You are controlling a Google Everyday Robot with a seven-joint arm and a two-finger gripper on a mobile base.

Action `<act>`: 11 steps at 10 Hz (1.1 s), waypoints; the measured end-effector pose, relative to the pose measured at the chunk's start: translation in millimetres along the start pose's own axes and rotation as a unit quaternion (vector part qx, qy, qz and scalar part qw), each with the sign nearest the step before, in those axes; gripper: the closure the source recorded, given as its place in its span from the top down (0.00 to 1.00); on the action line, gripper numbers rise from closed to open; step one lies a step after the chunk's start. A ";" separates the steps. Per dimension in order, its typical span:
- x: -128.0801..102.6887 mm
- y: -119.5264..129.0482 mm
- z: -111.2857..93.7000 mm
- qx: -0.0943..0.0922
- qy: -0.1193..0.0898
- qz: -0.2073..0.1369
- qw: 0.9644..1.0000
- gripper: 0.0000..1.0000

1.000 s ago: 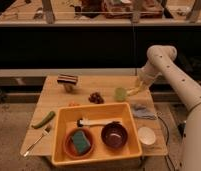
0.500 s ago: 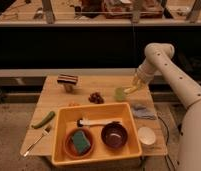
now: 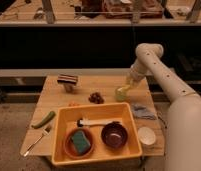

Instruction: Place banana in plastic cup

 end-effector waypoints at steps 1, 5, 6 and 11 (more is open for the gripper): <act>0.6 -8.6 12.2 0.002 0.000 0.002 1.000 0.02; 0.0 -12.2 16.4 0.015 -0.006 0.007 1.000 0.02; -1.9 -13.5 17.2 0.017 -0.009 0.007 1.000 0.04; -13.0 -15.1 19.0 0.014 -0.012 -0.003 1.000 0.52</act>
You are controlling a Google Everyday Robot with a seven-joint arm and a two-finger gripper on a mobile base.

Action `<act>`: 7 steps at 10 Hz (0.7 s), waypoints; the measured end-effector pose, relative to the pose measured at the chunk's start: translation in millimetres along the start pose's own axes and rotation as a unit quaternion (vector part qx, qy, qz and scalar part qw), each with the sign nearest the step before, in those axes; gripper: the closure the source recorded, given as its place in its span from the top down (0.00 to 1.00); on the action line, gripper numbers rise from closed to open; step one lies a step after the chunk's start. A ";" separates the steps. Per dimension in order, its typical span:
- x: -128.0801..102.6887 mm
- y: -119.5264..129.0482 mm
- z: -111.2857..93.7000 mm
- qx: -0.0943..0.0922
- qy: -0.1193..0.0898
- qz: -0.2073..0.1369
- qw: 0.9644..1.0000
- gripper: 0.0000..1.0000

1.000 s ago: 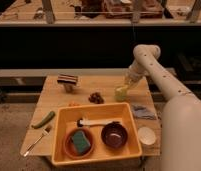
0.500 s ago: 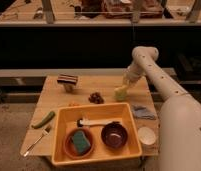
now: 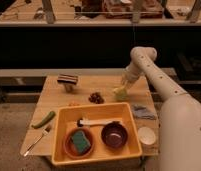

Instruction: Place banana in plastic cup

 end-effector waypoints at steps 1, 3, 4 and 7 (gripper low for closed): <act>-0.6 2.1 1.1 0.000 0.000 0.007 1.000 0.63; 0.7 4.7 0.2 0.001 0.002 0.015 1.000 0.71; 3.3 6.5 -2.8 0.002 0.003 0.023 1.000 0.71; 1.5 6.1 -7.4 0.004 0.001 0.026 1.000 0.71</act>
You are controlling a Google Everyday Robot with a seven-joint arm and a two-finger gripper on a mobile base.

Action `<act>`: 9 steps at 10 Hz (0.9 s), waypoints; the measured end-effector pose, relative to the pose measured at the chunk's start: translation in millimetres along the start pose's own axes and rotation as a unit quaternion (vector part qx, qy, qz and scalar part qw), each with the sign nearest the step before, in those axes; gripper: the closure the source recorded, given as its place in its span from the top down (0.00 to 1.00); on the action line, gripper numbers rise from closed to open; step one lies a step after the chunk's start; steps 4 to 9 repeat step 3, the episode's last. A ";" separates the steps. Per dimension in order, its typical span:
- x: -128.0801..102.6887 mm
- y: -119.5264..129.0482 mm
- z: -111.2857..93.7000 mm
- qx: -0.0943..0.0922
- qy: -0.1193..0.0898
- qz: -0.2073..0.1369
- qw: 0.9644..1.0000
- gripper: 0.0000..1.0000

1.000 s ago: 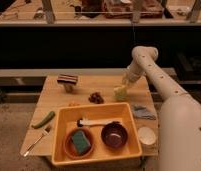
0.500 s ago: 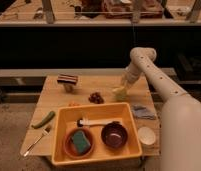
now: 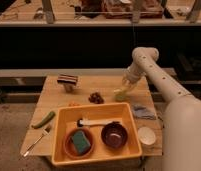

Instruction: Place banana in plastic cup

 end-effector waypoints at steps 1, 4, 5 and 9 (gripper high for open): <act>-3.3 -1.7 -0.5 -0.001 -0.002 -0.002 1.000 0.71; -5.5 -2.4 -3.3 0.002 -0.006 -0.005 1.000 0.71; -5.5 -2.4 -3.3 0.002 -0.006 -0.005 1.000 0.71; -5.5 -2.4 -3.3 0.002 -0.006 -0.005 1.000 0.71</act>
